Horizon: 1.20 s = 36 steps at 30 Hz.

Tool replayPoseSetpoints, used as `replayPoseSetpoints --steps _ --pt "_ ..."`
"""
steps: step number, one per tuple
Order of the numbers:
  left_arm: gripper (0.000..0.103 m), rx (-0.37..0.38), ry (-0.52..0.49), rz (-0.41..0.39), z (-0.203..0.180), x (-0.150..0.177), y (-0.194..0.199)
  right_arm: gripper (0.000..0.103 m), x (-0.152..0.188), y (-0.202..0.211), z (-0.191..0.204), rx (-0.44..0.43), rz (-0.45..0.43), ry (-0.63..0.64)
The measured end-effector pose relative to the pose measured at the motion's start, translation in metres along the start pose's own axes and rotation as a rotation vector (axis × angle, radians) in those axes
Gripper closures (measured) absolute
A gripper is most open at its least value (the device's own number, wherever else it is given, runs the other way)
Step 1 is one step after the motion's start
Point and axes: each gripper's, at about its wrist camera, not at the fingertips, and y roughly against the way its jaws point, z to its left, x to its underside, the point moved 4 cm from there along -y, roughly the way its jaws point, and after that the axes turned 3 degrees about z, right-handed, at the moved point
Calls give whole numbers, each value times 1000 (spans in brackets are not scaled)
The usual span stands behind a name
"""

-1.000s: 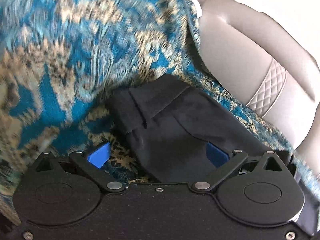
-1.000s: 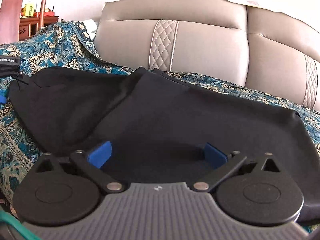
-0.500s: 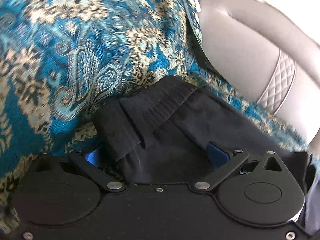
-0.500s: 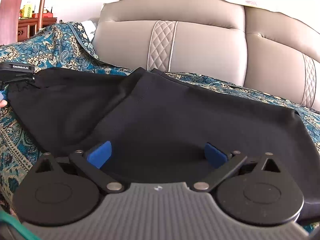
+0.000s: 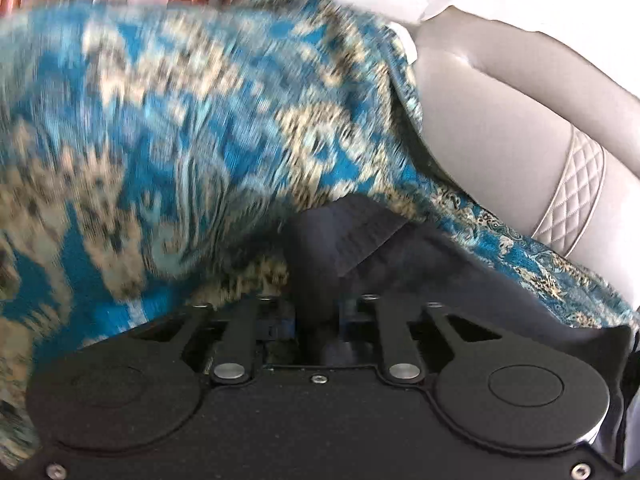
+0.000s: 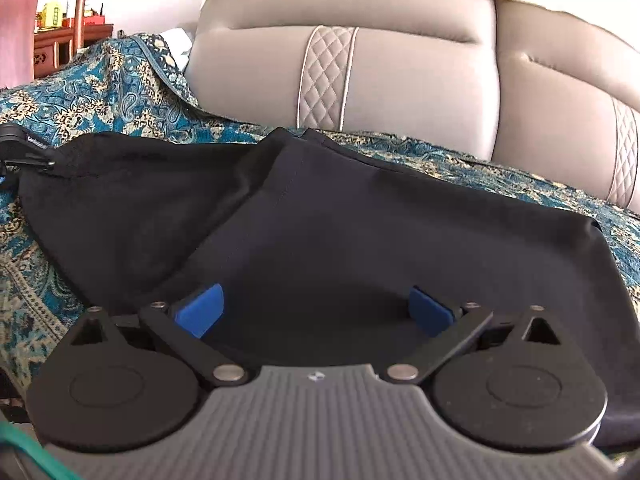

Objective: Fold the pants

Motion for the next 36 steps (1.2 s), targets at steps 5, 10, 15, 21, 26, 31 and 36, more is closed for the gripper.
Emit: replayPoseSetpoints --steps 5,10,15,21,26,31,36 --pt "90 29 -101 -103 -38 -12 35 0 -5 18 -20 -31 -8 -67" --pt "90 204 -205 -186 -109 -25 94 0 -8 35 -52 -11 -13 -96" --pt "90 467 -415 -244 -214 -2 164 0 -12 51 -105 22 -14 -198" --pt "69 660 -641 40 -319 92 159 0 4 69 -169 72 -12 -391" --pt "27 719 -744 152 -311 141 166 0 24 74 -187 55 9 -461" --pt "22 738 -678 118 -259 120 181 0 26 67 -178 -46 -36 -538" --pt "61 504 -549 61 -210 92 159 0 12 43 -142 -54 -20 -456"
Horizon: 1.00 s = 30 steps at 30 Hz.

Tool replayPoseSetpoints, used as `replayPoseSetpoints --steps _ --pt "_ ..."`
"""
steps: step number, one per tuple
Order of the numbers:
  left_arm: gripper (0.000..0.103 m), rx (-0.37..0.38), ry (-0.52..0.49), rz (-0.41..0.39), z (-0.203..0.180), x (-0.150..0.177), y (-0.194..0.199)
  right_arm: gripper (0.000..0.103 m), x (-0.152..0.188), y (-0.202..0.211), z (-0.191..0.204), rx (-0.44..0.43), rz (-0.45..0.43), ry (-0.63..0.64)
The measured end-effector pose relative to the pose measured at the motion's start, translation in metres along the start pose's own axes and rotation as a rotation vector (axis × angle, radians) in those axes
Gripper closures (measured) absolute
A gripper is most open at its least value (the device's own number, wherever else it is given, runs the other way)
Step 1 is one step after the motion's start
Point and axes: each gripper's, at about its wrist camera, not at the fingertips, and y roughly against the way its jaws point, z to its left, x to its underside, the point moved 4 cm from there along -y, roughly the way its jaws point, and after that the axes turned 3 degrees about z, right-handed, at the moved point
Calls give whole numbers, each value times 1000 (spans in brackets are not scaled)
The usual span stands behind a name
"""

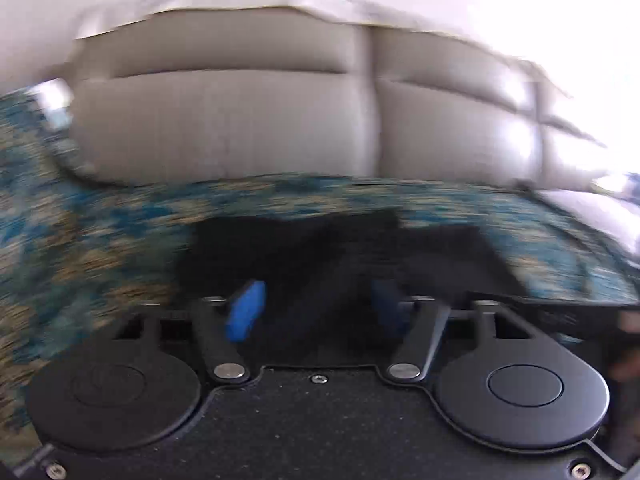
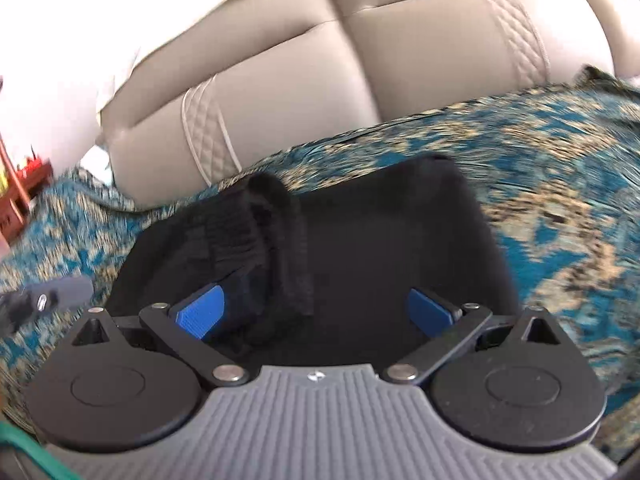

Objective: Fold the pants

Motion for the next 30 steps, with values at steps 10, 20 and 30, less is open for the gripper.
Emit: replayPoseSetpoints --steps 10,20,30 --pt "80 -188 72 122 47 44 -46 13 15 -31 56 37 16 18" --pt "80 -167 78 91 52 55 -46 15 37 -11 54 20 -2 -51" --pt "80 -160 106 90 51 53 -42 66 11 -49 73 120 -60 -69"
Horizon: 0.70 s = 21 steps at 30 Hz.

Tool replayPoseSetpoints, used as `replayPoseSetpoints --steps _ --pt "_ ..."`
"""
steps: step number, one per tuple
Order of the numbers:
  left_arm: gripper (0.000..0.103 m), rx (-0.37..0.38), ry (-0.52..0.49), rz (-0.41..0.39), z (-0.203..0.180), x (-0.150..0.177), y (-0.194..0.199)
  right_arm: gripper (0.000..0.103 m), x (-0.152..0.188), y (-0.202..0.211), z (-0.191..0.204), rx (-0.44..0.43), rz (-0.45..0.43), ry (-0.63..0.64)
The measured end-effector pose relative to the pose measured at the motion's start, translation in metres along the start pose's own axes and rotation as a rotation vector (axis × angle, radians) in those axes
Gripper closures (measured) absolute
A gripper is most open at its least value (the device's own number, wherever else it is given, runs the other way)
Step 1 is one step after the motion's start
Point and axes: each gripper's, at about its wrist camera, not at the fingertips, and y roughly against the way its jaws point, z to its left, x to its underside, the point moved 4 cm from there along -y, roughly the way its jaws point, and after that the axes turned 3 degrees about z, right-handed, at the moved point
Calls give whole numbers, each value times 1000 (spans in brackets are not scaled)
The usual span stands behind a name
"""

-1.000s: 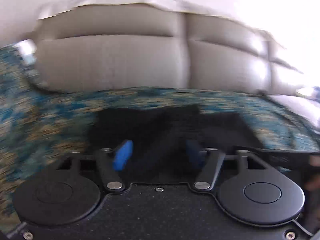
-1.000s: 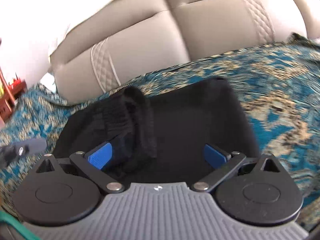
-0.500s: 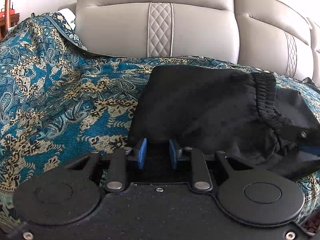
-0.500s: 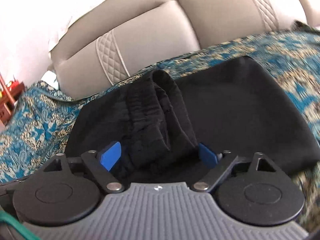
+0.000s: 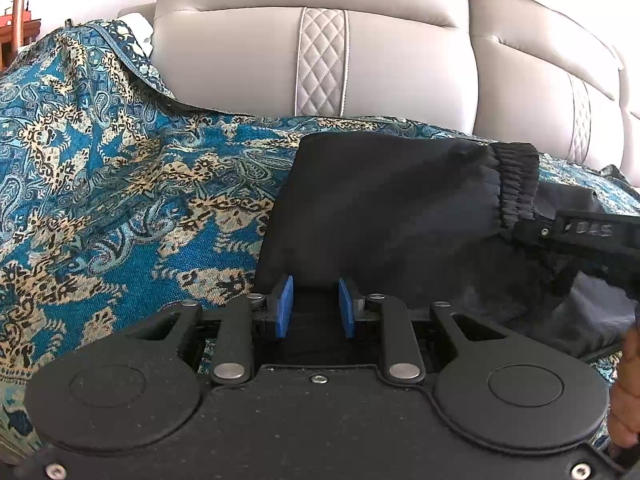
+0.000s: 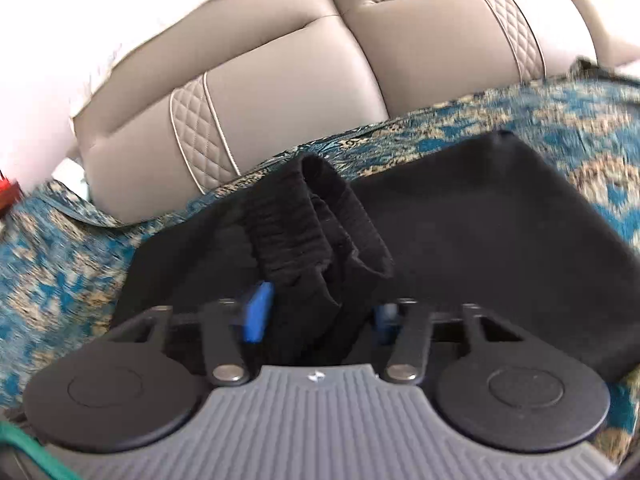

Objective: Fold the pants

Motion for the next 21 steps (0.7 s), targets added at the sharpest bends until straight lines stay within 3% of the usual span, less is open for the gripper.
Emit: replayPoseSetpoints --steps 2,5,8,14,21 --pt "80 20 32 13 1 -5 4 75 -7 3 7 15 -25 58" --pt "80 61 60 -16 0 -15 16 77 -18 23 12 38 -115 164" --pt "80 82 1 -52 -14 -22 25 77 -24 41 0 124 -188 239" --pt "80 114 -112 -18 -51 -11 15 75 -6 44 -50 243 -108 172" --pt "78 110 -174 8 -68 4 13 74 -4 55 -63 280 -161 187"
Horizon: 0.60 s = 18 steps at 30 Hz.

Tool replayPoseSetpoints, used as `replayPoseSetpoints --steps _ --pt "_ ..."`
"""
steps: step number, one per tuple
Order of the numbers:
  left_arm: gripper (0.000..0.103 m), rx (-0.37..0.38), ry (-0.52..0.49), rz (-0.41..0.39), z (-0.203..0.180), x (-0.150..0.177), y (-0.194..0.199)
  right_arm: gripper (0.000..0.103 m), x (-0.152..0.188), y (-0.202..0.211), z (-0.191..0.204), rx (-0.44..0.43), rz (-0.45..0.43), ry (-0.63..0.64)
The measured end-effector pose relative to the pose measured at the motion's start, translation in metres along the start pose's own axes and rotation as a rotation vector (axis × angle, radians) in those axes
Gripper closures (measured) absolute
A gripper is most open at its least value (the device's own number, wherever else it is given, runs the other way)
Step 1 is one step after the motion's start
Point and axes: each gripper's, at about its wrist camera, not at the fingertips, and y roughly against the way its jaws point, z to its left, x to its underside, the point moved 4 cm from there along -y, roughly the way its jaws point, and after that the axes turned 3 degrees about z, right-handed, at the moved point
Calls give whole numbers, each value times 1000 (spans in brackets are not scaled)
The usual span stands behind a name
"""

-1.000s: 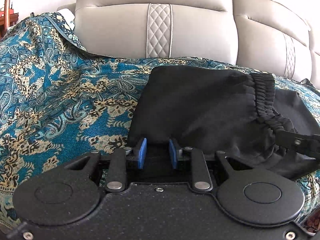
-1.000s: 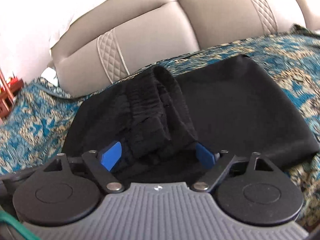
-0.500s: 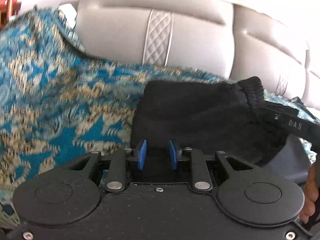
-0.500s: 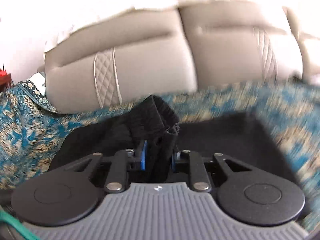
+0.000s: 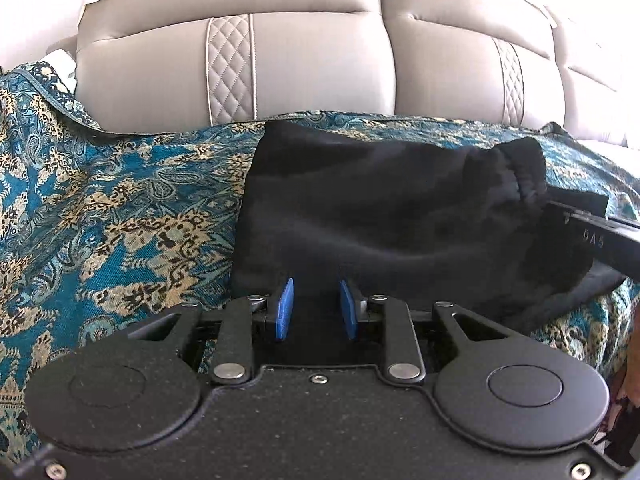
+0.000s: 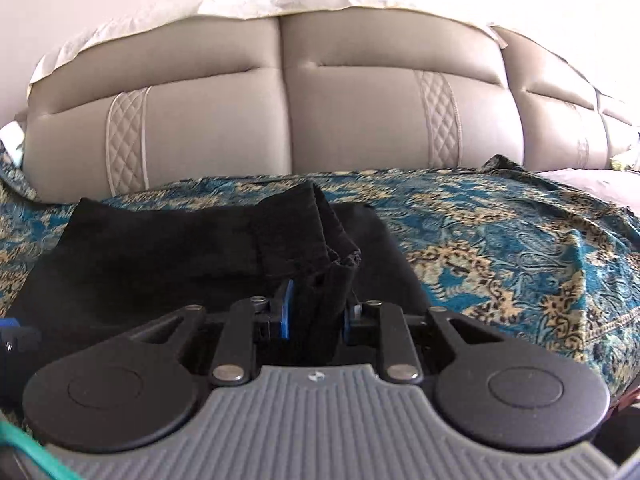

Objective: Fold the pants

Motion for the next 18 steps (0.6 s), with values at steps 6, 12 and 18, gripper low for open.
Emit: replayPoseSetpoints --steps 6,12,18 --pt "70 -6 -46 18 -5 4 1 63 5 -1 -12 44 30 -8" --pt "65 45 -39 -26 1 -37 3 17 -2 6 -25 137 61 -7" --pt "77 29 -95 -94 -4 -100 -23 12 -37 9 -38 33 5 -39"
